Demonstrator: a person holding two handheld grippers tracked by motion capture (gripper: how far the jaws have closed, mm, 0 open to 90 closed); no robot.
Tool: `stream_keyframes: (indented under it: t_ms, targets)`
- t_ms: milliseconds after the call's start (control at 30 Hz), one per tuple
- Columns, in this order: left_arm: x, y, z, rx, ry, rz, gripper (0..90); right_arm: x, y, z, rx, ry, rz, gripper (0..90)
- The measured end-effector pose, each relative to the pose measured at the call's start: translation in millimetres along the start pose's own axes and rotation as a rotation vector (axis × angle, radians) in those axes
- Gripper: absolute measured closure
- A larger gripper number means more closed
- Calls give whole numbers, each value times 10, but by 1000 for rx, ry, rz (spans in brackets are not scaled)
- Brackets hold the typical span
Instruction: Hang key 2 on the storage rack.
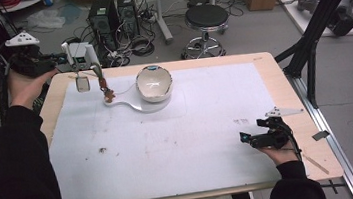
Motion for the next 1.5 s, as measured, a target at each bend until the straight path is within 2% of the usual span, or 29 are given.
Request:
stream_keyframes:
  t_ms: [100, 367, 633, 767, 1167, 1333, 1500]
  targets:
    - [-17, 44, -11, 4, 9, 0, 867, -5, -5, 6, 1, 3, 1, 6]
    - [-83, 148, -17, -1, 3, 41, 868, -18, -20, 16, -2, 8, 6, 6]
    - [-94, 92, -64, -23, 5, 46, 867, -23, -23, 24, 0, 8, 6, 6]
    - [-94, 93, -83, -27, 20, 38, 867, -19, -16, 25, 2, 10, 5, 6]
    - [-79, 213, -80, -31, 6, 39, 867, -50, -27, 47, 2, 19, 22, 6]
    - [-114, 252, -64, -15, 9, 62, 865, -54, -30, 48, 2, 18, 22, 6]
    - [-138, 292, -37, 7, -24, 86, 836, -46, -31, 44, 3, 20, 22, 6]
Point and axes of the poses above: each handheld gripper's, and its own axes: y roughly forward along the jaws, z roughly out of its underside, x roughly to its left, the point moved 5 cm from there along y, roughly forward along the jaws, and after that the axes turned 12 degrees about -y, right-handed, at the moved point
